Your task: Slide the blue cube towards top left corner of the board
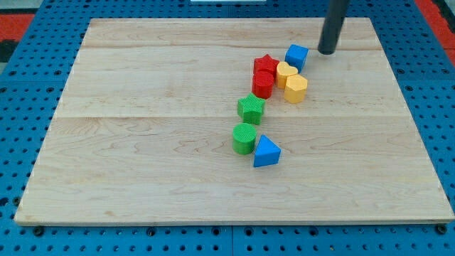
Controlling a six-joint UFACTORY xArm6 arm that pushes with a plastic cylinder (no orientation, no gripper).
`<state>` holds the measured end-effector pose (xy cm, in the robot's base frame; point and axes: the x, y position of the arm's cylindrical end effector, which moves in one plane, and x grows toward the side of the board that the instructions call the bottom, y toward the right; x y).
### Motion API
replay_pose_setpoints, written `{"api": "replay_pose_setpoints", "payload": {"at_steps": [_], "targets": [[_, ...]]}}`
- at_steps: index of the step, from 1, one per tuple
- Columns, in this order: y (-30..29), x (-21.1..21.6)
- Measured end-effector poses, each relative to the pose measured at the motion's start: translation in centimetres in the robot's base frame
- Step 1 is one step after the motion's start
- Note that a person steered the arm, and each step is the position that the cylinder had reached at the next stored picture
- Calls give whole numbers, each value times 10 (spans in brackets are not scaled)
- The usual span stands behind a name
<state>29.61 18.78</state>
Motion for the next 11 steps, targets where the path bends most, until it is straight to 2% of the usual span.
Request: {"api": "replay_pose_setpoints", "payload": {"at_steps": [1,3,4,5,6,7,8,10,11], "targets": [[-49,19],[-226,1],[-183,16],[-156,-8],[-189,-41],[-280,-35],[-304,-4],[-379,-5],[-373,41]]}}
